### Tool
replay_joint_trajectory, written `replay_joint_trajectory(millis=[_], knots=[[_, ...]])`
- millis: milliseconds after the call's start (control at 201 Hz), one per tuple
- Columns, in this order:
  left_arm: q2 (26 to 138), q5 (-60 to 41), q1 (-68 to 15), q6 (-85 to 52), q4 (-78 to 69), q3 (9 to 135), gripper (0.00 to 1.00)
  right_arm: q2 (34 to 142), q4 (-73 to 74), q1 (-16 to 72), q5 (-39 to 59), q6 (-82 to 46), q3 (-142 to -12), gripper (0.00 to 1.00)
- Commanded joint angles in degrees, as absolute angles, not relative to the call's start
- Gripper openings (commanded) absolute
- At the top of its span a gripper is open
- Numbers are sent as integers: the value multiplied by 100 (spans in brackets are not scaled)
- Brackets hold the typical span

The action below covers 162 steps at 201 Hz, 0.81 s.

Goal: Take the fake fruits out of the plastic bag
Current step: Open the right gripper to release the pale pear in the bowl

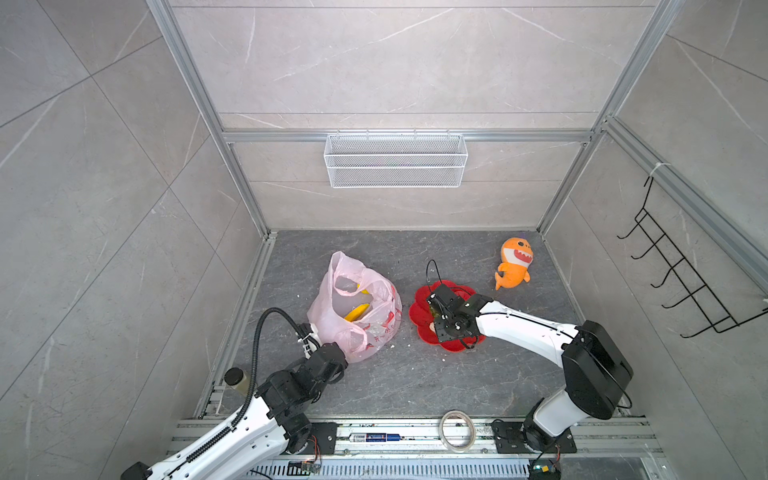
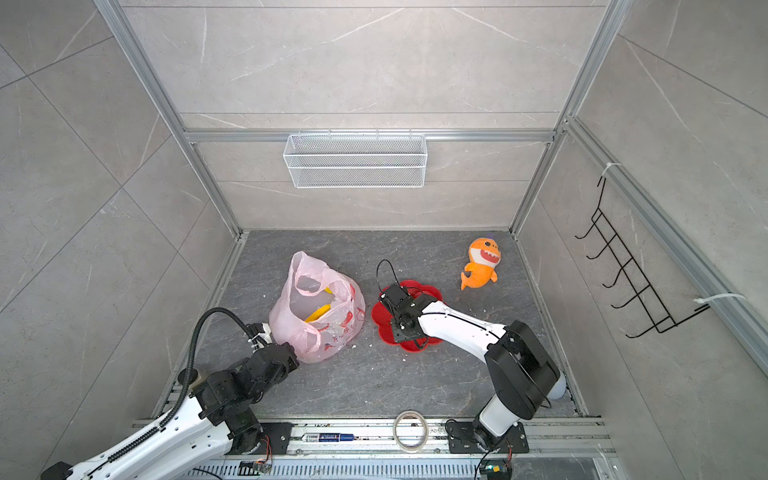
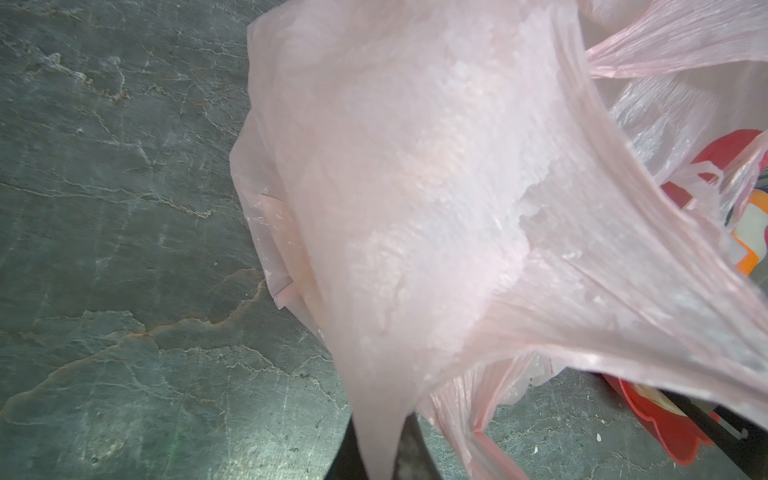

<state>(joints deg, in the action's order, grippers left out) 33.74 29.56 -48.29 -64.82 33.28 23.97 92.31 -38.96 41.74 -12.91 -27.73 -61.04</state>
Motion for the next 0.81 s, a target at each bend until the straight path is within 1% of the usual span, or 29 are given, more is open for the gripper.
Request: replay_joint_trajectory(millis=[0,244,443,607,801], knots=[[3393,2971,-4847,-6381,3221,2394,0,9285,-3942,4148,-1419,-2913,-6038,50],[3297,2971,-4843,-6399,3264,2347,0,9320,-3981,4148,-1440,-2938,-6035,59],[3239,2971,-4846,-6390,3319,2351,0,9334,-4008,4149,-1475,-2956,-6031,62],[3269,2962,-4843,-6400,3286,2342,0,9303,-4078,4148,-1536,-2928,-6072,69],[3346,2953,-4846,-6381,3245,2372,0,9229,-4159,4148,-1619,-2874,-6193,73]])
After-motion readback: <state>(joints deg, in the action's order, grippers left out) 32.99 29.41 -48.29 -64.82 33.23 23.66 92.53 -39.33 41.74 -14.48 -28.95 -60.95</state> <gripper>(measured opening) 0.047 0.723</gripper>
